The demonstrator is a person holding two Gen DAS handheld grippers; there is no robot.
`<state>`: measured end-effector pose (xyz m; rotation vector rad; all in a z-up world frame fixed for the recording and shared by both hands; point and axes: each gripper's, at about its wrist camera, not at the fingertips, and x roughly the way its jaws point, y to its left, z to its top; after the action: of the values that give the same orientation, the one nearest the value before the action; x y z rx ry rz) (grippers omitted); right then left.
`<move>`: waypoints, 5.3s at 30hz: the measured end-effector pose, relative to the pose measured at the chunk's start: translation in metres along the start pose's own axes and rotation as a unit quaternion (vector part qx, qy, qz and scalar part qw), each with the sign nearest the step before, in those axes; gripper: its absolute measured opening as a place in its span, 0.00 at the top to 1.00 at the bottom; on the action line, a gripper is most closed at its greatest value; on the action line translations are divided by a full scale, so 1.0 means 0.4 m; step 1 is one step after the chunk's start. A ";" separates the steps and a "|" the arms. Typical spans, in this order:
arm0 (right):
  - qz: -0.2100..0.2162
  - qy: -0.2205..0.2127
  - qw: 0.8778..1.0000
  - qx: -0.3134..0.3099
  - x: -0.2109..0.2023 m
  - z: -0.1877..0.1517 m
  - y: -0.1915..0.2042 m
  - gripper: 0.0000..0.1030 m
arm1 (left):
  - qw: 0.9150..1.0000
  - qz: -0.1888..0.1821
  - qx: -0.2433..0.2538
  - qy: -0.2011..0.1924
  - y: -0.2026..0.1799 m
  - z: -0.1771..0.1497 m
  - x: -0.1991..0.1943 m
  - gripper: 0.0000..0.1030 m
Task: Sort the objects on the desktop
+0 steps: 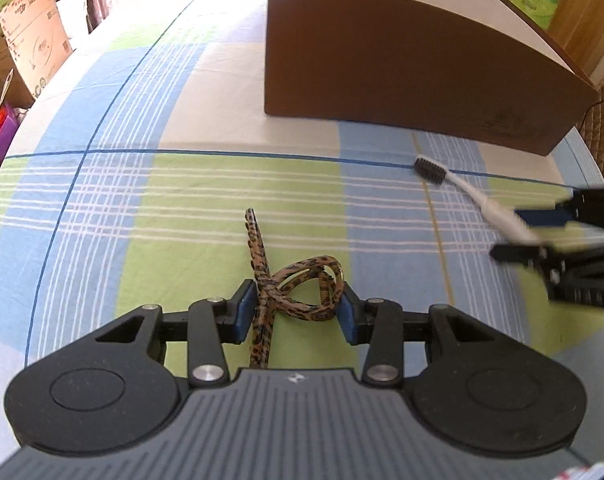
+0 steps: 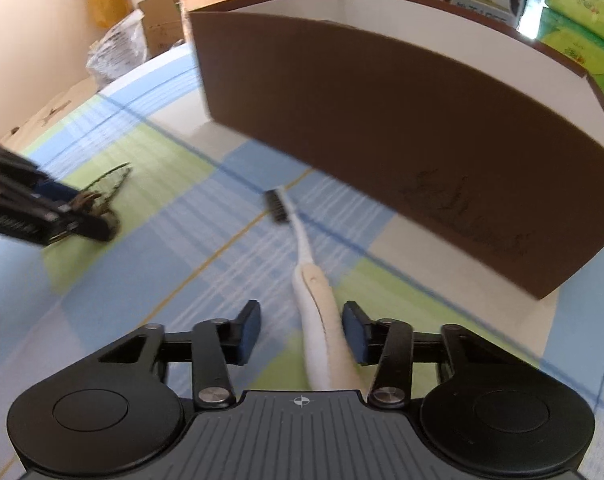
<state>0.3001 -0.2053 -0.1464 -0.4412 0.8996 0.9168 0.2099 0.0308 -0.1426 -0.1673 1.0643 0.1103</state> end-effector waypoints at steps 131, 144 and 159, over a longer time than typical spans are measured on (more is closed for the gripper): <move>-0.117 -0.121 0.969 0.183 -0.122 0.370 -0.328 0.02 | 0.982 -0.021 0.109 -0.154 -0.181 0.603 0.001 0.05; -0.166 -0.133 0.961 0.177 -0.259 0.273 -0.135 0.02 | 0.982 -0.014 0.064 -0.180 -0.121 0.389 -0.209 0.01; -0.180 -0.124 0.951 0.218 -0.368 0.137 0.107 0.02 | 0.988 -0.039 0.068 -0.135 -0.067 0.133 -0.372 0.01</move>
<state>0.2471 -0.2170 0.0072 -0.0971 0.7317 0.4081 0.1886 0.0134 0.0153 -0.0668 0.7902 -0.0104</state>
